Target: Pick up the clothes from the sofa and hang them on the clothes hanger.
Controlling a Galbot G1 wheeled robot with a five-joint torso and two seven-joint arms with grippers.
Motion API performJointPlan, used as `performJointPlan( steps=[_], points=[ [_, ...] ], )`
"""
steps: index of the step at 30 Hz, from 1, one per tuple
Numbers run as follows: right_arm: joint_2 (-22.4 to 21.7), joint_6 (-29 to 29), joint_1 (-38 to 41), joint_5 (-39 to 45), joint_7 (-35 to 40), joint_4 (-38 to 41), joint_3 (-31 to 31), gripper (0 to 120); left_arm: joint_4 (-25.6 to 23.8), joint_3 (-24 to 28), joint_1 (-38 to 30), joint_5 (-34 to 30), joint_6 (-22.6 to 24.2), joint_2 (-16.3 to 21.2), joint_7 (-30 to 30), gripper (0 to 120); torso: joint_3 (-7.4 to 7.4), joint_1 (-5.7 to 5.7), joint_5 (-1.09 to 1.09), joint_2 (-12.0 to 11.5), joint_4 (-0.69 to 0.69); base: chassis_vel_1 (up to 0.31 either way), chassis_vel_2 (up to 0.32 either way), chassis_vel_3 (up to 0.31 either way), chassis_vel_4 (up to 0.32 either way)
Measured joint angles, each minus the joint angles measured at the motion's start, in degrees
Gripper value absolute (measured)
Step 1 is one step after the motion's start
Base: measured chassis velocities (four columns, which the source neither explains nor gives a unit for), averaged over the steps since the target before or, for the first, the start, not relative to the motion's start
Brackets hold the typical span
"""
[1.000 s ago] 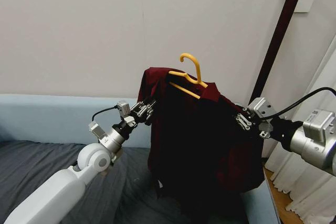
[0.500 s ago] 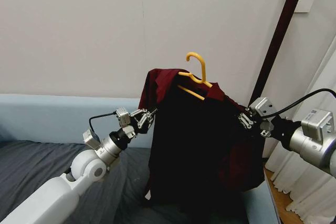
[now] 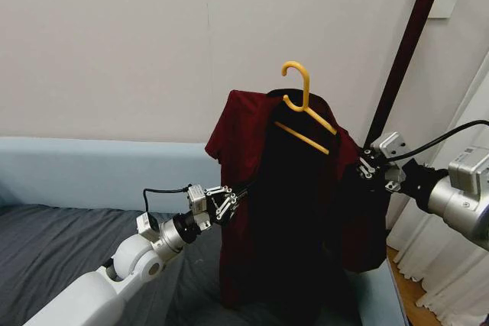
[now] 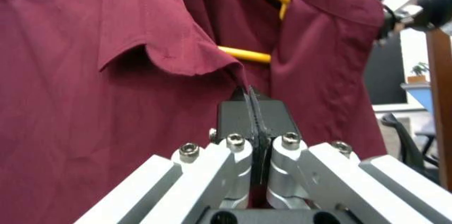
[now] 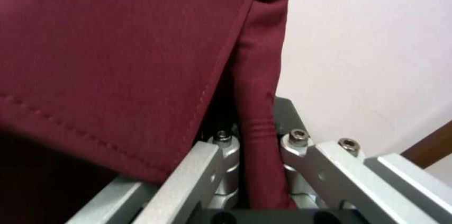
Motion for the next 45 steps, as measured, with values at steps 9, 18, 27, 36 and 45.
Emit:
performJointPlan(
  steps=[9, 18, 27, 36, 45],
  points=[
    [-0.3, 0.6, -0.1, -0.9, -0.4, 0.3, 0.1, 3, -1.5, -0.3, 1.8, 3.7, -0.4, 0.3, -7.2, 17, 0.0, 0.0, 0.0, 0.0, 0.0, 0.0, 0.0, 0.0, 0.0],
    [-1.7, 1.3, 0.0, 1.4, -1.4, 0.0, 1.6, 3, -1.6, -4.0, 6.1, 9.9, 2.8, 2.8, -21.6, 48, 0.0, 0.0, -0.01, 0.0, 0.0, 0.0, 0.0, 0.0, 0.0],
    [1.7, 4.4, -0.1, -4.6, -7.4, -1.9, -1.5, 3, 4.6, -6.9, -2.4, 0.5, 0.0, 18.1, -11.3, 84, 0.0, 0.0, 0.01, 0.0, 0.0, 0.0, 0.0, 0.0, 0.0],
    [1.0, 0.0, 0.1, -1.6, 4.6, -2.0, -2.1, 3, 3.2, -7.0, -1.3, 0.4, -1.0, 20.2, -6.7, 100, 0.0, 0.0, 0.01, 0.0, 0.01, 0.0, 0.0, 0.0, 0.0],
    [-6.3, -6.2, 1.2, 25.4, 30.0, 3.3, 8.2, 3, 4.0, -7.8, 6.5, 10.9, -1.7, 8.7, -13.2, 100, 0.0, 0.0, -0.02, 0.0, 0.01, 0.0, 0.0, 0.0, 0.0]
  ],
)
